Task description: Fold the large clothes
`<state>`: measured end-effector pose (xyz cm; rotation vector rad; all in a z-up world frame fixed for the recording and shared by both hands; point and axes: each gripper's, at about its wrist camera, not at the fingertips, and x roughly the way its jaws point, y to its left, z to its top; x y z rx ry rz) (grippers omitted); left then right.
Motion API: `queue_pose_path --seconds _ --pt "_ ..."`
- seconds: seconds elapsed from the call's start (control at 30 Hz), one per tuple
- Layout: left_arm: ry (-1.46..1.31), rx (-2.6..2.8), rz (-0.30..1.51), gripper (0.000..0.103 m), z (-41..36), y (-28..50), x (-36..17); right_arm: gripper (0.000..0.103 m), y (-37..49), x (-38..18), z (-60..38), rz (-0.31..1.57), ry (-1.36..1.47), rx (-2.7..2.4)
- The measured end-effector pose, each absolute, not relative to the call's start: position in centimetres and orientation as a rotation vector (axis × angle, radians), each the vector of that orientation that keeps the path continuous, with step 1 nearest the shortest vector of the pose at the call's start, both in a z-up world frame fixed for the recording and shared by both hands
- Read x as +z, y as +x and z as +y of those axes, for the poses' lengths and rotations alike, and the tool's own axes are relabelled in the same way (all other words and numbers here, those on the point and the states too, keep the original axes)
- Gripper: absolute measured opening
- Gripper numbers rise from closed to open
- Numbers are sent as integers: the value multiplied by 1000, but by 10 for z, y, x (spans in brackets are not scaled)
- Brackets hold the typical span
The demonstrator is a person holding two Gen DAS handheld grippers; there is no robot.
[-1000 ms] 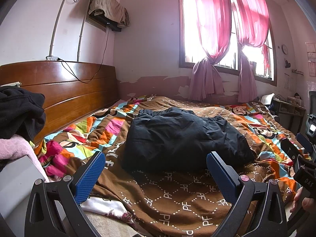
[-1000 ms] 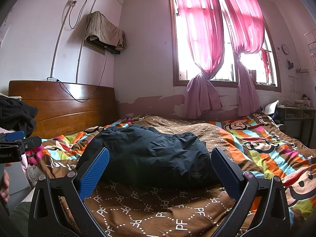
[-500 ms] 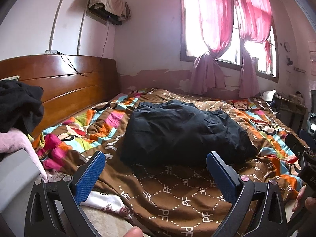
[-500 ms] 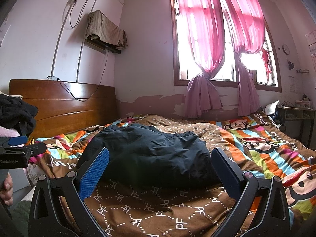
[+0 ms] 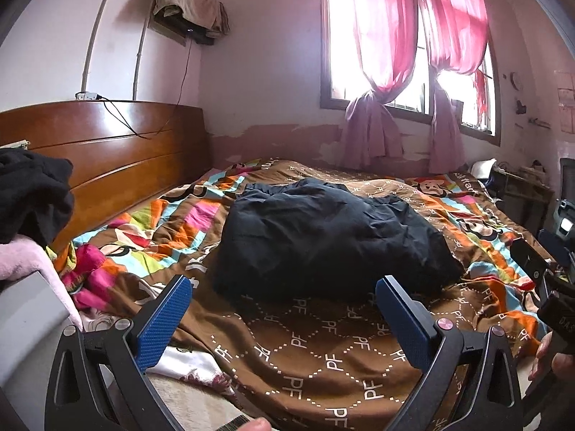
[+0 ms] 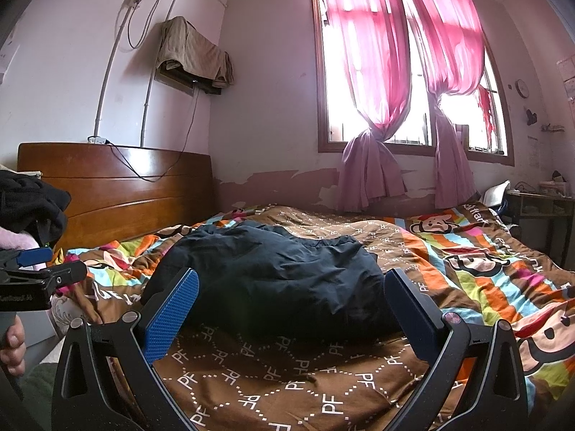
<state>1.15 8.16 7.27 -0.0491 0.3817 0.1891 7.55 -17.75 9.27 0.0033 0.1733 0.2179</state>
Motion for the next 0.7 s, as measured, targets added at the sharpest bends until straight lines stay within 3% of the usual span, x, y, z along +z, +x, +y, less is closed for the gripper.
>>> queue_pose_path --seconds 0.7 --pt "-39 235 341 103 81 7 75 102 75 93 -179 176 -6 221"
